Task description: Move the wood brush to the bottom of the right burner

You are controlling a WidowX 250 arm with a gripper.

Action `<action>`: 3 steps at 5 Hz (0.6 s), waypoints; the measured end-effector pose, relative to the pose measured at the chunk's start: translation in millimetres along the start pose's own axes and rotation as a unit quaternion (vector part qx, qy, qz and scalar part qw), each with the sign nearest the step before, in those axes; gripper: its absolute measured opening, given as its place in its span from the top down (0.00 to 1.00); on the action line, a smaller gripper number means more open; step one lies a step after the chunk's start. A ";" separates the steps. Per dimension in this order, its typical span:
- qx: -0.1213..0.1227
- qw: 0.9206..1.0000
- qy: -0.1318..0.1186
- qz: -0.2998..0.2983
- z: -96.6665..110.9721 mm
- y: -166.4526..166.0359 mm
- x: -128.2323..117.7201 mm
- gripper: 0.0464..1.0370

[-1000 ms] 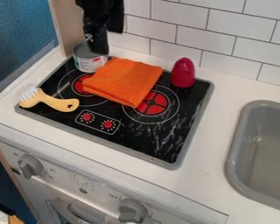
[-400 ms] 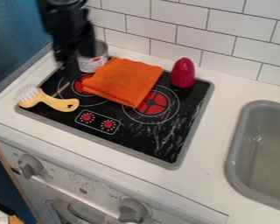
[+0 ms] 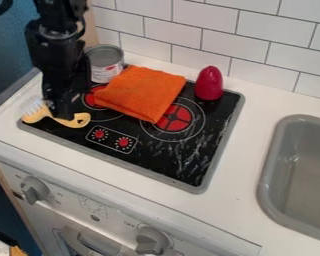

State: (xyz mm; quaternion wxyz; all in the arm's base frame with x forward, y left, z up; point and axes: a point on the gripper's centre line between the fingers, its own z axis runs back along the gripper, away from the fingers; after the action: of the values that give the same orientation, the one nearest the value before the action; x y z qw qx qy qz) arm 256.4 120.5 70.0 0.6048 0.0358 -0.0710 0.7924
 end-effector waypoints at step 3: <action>0.044 0.998 -0.032 0.034 -29.7 4.0 18.4 0.04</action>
State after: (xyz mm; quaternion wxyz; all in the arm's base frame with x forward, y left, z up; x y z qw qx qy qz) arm 248.6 141.6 43.1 0.5730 0.0852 -0.0565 0.8132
